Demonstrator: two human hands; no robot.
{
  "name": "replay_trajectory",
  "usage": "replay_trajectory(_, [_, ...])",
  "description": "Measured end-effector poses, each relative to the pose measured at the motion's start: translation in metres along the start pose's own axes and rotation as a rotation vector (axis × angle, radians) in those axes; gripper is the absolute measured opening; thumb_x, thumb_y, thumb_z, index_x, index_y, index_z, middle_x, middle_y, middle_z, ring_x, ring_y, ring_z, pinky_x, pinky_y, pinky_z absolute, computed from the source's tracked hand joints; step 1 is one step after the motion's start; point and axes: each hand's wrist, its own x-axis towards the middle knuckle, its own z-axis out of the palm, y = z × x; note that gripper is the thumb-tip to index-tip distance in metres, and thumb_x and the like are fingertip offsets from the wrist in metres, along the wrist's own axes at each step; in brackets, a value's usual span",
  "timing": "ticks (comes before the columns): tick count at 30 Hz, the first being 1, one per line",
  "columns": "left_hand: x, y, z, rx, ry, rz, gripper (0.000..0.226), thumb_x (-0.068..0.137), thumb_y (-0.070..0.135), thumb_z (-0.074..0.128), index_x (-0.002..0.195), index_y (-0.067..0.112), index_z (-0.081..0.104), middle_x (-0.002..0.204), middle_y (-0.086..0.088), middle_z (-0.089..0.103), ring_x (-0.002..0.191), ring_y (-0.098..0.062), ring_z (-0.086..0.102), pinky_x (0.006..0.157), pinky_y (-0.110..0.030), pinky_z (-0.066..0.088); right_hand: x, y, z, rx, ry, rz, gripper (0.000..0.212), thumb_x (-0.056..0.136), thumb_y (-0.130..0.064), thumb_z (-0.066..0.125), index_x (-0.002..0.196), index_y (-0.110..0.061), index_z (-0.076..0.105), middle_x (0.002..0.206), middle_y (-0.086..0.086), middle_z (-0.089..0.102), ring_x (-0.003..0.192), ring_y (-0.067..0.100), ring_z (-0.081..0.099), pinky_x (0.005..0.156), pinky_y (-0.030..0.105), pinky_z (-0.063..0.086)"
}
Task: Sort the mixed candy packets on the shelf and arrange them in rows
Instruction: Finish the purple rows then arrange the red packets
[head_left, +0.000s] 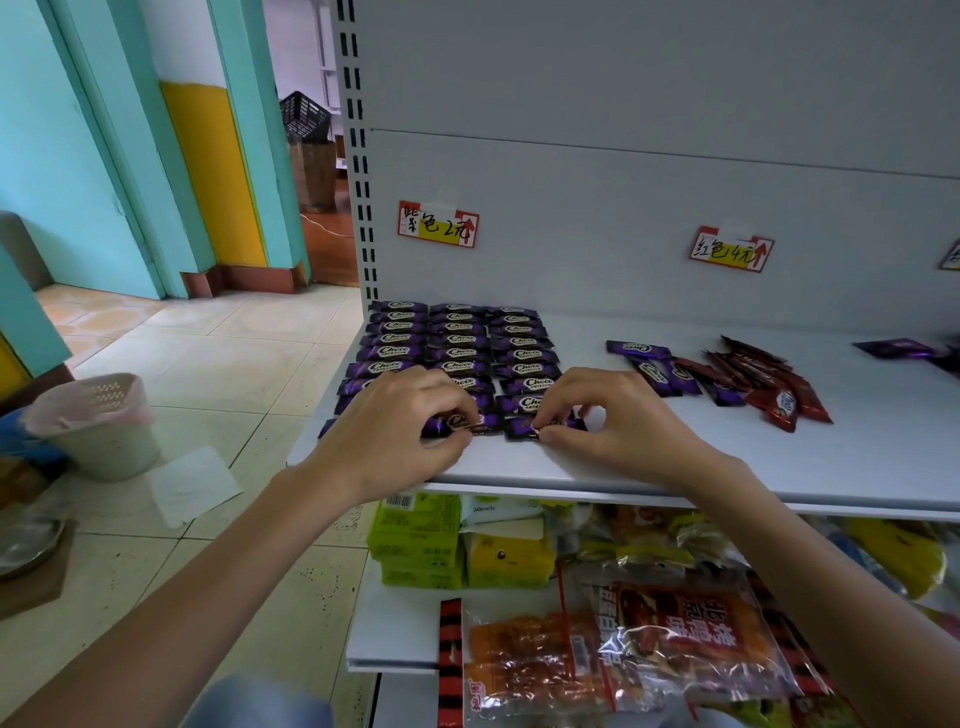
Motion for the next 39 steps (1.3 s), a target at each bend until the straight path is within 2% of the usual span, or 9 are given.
replay_trajectory(4, [-0.01,-0.009,-0.012,-0.013,0.034,-0.01,0.036,0.073,0.039,0.045,0.095,0.023,0.069,0.094,0.016,0.061,0.092,0.0,0.051,0.084,-0.026,0.044,0.001,0.001,0.0,-0.014,0.009,0.003,0.009,0.08,-0.017,0.071,0.086,-0.023,0.073,0.088,-0.009,0.067,0.082,0.004,0.057,0.069,0.015,0.043])
replay_trajectory(8, [-0.023,-0.019,-0.023,0.015,0.061,-0.039,0.042,0.067,0.036,0.041,0.095,0.022,0.068,0.097,0.018,0.057,0.095,0.004,0.045,0.085,-0.019,0.035,0.001,-0.001,0.003,0.003,0.014,-0.012,0.017,0.08,-0.018,0.071,0.096,-0.023,0.072,0.092,-0.01,0.066,0.083,0.002,0.057,0.071,0.011,0.042])
replay_trajectory(12, [-0.029,-0.027,-0.026,0.048,0.061,-0.062,0.04,0.068,0.036,0.041,0.093,0.023,0.069,0.096,0.012,0.061,0.094,0.001,0.046,0.082,-0.021,0.034,0.004,-0.004,0.006,-0.013,-0.016,-0.027,0.023,0.083,-0.023,0.068,0.104,-0.028,0.07,0.096,-0.012,0.062,0.088,-0.001,0.055,0.074,0.007,0.037])
replay_trajectory(18, [-0.028,-0.03,-0.023,0.017,0.063,-0.075,0.038,0.071,0.038,0.041,0.089,0.022,0.07,0.091,0.013,0.061,0.089,-0.001,0.049,0.082,-0.034,0.043,0.006,-0.004,0.012,-0.04,-0.026,-0.049,0.019,0.082,-0.022,0.069,0.099,-0.029,0.073,0.096,-0.013,0.061,0.09,-0.003,0.054,0.077,0.012,0.041])
replay_trajectory(22, [-0.027,-0.03,-0.024,0.008,0.063,-0.045,0.035,0.072,0.035,0.042,0.086,0.022,0.071,0.089,0.016,0.062,0.088,-0.001,0.051,0.08,-0.033,0.046,0.006,-0.002,0.014,-0.055,-0.021,-0.082,0.017,0.082,-0.02,0.069,0.097,-0.028,0.074,0.095,-0.013,0.06,0.089,-0.006,0.052,0.077,0.009,0.04])
replay_trajectory(27, [-0.028,-0.032,-0.026,0.03,0.062,0.012,0.031,0.075,0.031,0.043,0.085,0.022,0.072,0.088,0.018,0.065,0.085,-0.004,0.053,0.074,-0.032,0.048,0.007,-0.001,0.015,-0.058,-0.016,-0.098,0.017,0.082,-0.02,0.069,0.096,-0.027,0.074,0.095,-0.011,0.061,0.09,-0.004,0.052,0.078,0.014,0.042])
replay_trajectory(34, [-0.027,-0.028,-0.025,-0.032,0.1,-0.012,0.03,0.074,0.032,0.047,0.086,0.021,0.072,0.092,0.015,0.064,0.092,0.0,0.054,0.084,-0.016,0.042,0.006,-0.003,0.01,-0.021,0.018,-0.069,0.018,0.084,-0.022,0.067,0.1,-0.025,0.073,0.096,-0.011,0.061,0.089,-0.002,0.054,0.077,0.01,0.041])
replay_trajectory(39, [-0.001,-0.005,-0.013,-0.07,0.083,0.028,0.032,0.075,0.034,0.047,0.09,0.019,0.071,0.093,0.011,0.064,0.091,-0.001,0.053,0.085,-0.011,0.039,0.001,0.014,-0.016,-0.066,0.148,0.061,0.017,0.086,-0.017,0.064,0.101,-0.021,0.07,0.099,-0.007,0.064,0.085,0.001,0.058,0.075,0.015,0.047])
